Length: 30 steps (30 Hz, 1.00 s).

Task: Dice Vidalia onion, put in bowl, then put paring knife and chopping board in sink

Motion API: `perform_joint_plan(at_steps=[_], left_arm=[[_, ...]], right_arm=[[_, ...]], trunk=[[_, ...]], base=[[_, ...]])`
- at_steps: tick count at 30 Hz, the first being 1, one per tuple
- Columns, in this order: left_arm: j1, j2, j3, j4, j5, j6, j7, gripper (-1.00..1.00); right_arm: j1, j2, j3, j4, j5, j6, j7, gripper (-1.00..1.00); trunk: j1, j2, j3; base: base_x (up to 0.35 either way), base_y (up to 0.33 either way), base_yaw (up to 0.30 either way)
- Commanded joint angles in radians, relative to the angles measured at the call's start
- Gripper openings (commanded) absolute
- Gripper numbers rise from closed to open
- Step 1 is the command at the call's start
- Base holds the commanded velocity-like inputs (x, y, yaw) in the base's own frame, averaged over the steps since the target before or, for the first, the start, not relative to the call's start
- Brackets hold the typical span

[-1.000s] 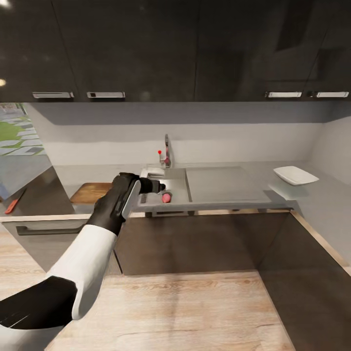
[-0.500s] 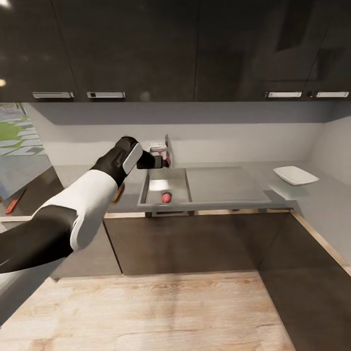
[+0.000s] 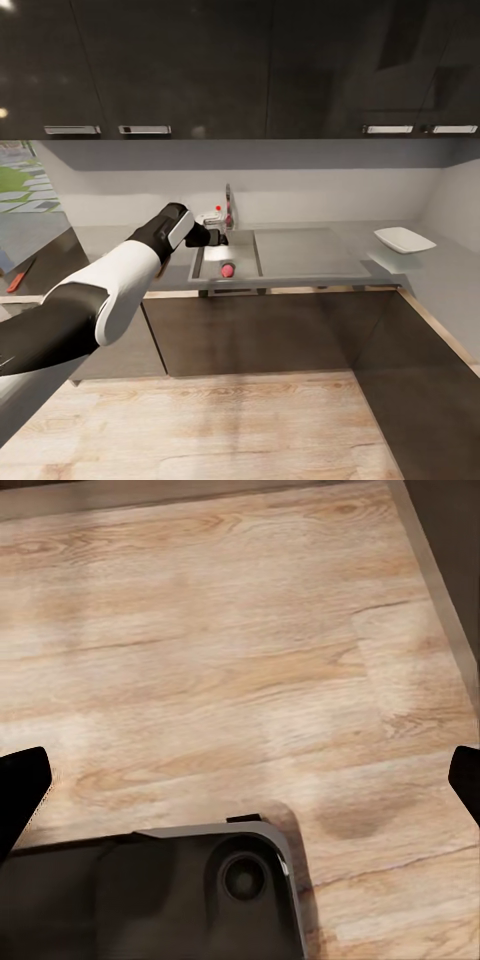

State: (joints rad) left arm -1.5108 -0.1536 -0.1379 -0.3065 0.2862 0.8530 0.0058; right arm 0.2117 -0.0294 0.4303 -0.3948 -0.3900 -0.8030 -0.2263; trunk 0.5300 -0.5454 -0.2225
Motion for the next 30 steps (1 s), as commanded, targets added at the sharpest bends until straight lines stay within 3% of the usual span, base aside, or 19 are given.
perform_joint_plan(at_steps=[1,10,23,30], left_arm=[[0.002,0.001,-0.007,-0.001,0.005,0.003,0.001,1.00],[0.013,0.001,-0.009,-0.001,0.002,0.005,0.003,1.00],[0.018,0.003,-0.010,0.004,0.002,0.005,0.002,1.00],[0.067,0.008,-0.011,0.005,-0.002,0.003,0.002,1.00]], right_arm=[[0.000,-0.001,0.008,-0.003,-0.004,-0.001,-0.006,1.00],[0.000,-0.003,0.008,0.002,-0.004,-0.001,0.004,1.00],[0.000,-0.001,0.008,0.002,-0.004,-0.002,0.004,1.00],[0.000,-0.002,0.008,0.002,-0.004,-0.001,0.003,1.00]], trunk=[[0.000,-0.002,-0.001],[0.000,-0.002,-0.001],[0.000,-0.002,-0.001],[0.000,-0.002,-0.003]], base=[[0.044,0.000,0.000],[0.188,-0.025,0.000],[0.277,-0.170,0.000],[0.240,-0.174,0.000]])
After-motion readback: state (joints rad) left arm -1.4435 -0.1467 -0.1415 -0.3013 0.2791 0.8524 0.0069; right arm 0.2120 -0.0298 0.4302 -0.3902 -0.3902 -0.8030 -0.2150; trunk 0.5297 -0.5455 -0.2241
